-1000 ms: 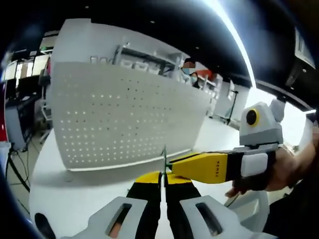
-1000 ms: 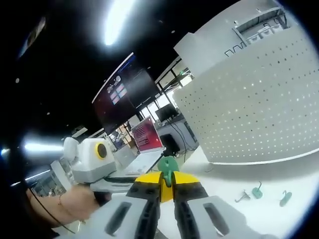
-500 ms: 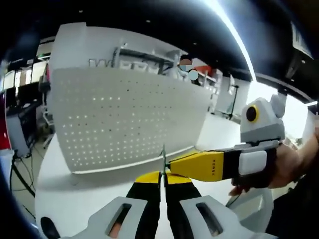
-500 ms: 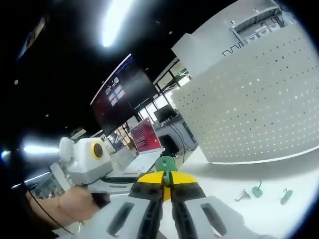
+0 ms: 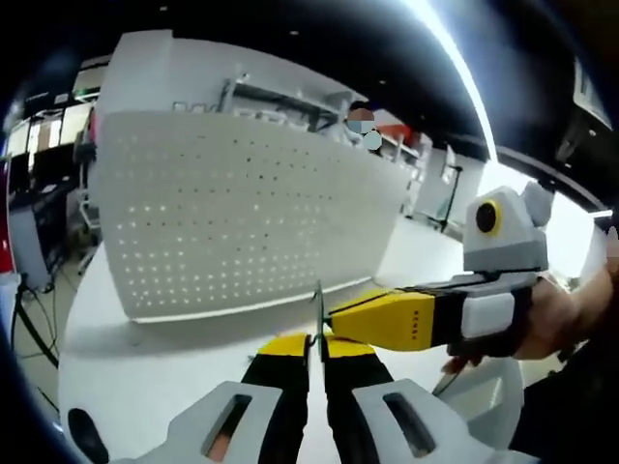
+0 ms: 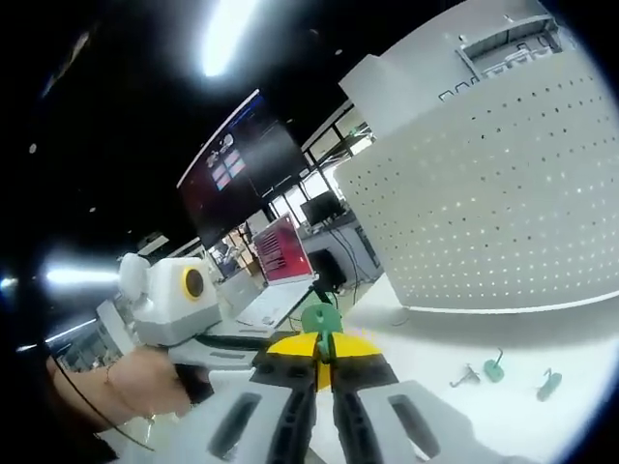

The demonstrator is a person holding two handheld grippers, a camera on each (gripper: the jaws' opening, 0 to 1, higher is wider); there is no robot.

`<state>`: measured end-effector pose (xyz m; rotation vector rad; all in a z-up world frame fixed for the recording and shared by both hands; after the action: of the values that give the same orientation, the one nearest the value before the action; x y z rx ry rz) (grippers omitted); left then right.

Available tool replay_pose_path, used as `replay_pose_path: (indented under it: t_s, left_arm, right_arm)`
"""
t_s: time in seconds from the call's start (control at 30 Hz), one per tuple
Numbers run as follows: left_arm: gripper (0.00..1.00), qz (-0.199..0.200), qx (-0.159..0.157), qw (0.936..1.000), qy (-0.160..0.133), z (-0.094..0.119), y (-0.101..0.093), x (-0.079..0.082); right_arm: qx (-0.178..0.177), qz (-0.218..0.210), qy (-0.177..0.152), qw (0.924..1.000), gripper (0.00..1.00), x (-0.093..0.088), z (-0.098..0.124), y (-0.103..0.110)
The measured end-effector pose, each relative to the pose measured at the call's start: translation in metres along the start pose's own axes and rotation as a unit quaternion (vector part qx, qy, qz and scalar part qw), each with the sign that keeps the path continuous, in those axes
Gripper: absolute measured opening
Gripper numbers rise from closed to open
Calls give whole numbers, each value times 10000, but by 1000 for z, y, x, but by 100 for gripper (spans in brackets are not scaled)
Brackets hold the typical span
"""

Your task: Insert the hook assembly into the mounting plate slot until the hook locks in place.

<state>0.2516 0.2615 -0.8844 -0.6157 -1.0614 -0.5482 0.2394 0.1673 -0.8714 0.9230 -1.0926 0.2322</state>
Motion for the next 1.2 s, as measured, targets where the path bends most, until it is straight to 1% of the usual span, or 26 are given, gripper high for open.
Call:
replay_pose_path:
  t_s: [0.1,0.13,0.17,0.2,0.23,0.33,0.4,0.47,0.53,0.63,0.77,0.9,1.0,1.13,1.2]
  left_arm:
    - [9,-55,-26,10000,7,0,0,0]
    - [12,-162,1,9999,-27,0,1,0]
    - [17,-226,21,9996,-143,1,2,1]
    - [19,-192,0,9997,-165,1,2,1]
    - [20,-164,-22,9998,-144,1,2,0]
    - [25,-280,-58,9995,-152,3,1,0]
    - [32,-316,-100,9993,-149,4,0,0]
    - [35,-417,-226,9988,-121,4,-3,-1]
    - [37,-374,-350,9986,-85,4,-5,-2]
    - [47,-381,-464,9982,-63,4,-8,-3]
    - [60,-452,-493,9977,-76,3,-11,-3]
    - [73,-394,-567,9976,-70,2,-13,-5]
    - [76,-581,-487,9971,-105,3,-14,-6]
    - [87,-470,-502,9974,-221,2,-15,-4]
    - [90,-440,-503,9975,-245,3,-17,-3]
  right_arm:
    - [-3,108,9,9999,0,0,0,0]
    - [-19,109,1,9999,0,0,0,0]
    - [-78,80,-70,9999,0,2,0,-1]
    - [-97,47,-76,9999,0,3,0,-2]
    - [-98,77,-60,9999,0,3,0,-3]
    - [-106,190,-38,9998,0,4,1,-4]
    - [-89,203,-45,9997,0,6,2,-4]
    - [-93,292,-41,9995,0,8,3,-4]
    - [-90,308,-42,9995,0,9,4,-5]
    - [-92,400,-9,9992,0,9,5,-6]
    - [-96,465,2,9989,0,9,5,-7]
    - [-125,528,-9,9985,0,10,5,-8]
    - [-138,566,-3,9983,0,10,6,-9]
    - [-175,642,-6,9978,0,10,5,-11]
    - [-199,650,-14,9977,0,9,5,-13]
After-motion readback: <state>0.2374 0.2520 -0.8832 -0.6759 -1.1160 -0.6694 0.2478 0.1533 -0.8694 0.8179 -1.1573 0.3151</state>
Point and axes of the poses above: the point that each gripper's makers call its tool centre point, and the gripper's own axes: z roughly backward along the fingers, y roughly to its left, x roughly out of its top, the point moved 7 cm from there along z, roughly backward along the fingers, and after that the axes turned 3 degrees about -z, right-handed, at the moved point
